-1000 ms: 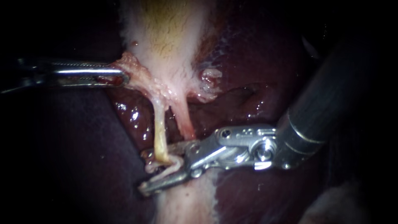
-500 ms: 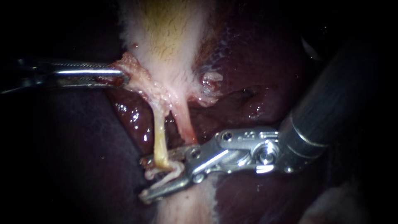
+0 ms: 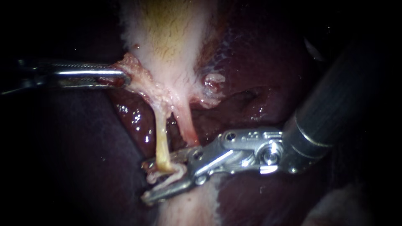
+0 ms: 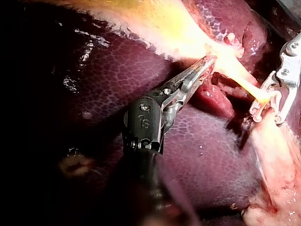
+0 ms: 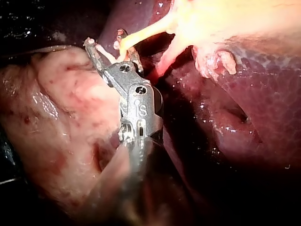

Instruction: Clipping second clip left tube

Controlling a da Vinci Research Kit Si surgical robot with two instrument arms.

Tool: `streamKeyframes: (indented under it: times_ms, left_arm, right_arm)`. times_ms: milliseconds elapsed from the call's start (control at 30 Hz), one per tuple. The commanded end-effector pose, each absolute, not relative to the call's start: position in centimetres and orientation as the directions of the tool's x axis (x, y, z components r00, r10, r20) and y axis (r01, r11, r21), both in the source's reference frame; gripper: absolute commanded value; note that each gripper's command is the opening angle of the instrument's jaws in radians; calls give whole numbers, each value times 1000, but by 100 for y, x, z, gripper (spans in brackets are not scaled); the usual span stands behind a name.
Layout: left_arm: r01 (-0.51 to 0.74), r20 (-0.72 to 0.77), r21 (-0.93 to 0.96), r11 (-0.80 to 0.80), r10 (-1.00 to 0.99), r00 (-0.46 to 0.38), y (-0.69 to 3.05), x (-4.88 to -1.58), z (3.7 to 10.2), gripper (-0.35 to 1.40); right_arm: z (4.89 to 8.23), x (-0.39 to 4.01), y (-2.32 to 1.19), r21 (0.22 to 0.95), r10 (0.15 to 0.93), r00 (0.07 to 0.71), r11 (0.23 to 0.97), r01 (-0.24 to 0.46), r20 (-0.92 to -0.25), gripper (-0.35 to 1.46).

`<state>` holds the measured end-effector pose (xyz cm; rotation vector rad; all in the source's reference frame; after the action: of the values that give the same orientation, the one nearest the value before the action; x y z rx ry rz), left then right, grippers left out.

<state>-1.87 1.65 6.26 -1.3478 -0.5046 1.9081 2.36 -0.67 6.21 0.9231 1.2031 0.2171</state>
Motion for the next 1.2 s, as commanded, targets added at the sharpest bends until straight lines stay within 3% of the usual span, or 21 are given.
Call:
streamKeyframes:
  times_ms: [33,433,533,733,1000,1200]
  left_arm:
    - [-339,-635,-677,-653,751,-180,165,-187,626,-35]
    - [-339,-635,-677,-654,751,-180,166,-187,627,-35]
    - [-339,-635,-677,-654,751,-180,166,-187,627,-35]
    - [-339,-635,-677,-654,751,-180,166,-187,627,-35]
    - [-339,-635,-677,-654,751,-180,166,-187,628,-35]
    - [-339,-635,-677,-654,751,-180,166,-187,628,-35]
  right_arm:
    - [622,235,-67,709,597,388,632,313,-703,20]
    - [626,230,-62,709,597,388,630,316,-703,-15]
    - [627,227,-61,722,608,393,618,311,-690,-35]
    - [629,223,-55,741,612,423,604,295,-668,-35]
    - [634,222,-58,745,596,449,570,346,-665,-35]
    - [633,222,-57,743,595,448,573,345,-667,-35]
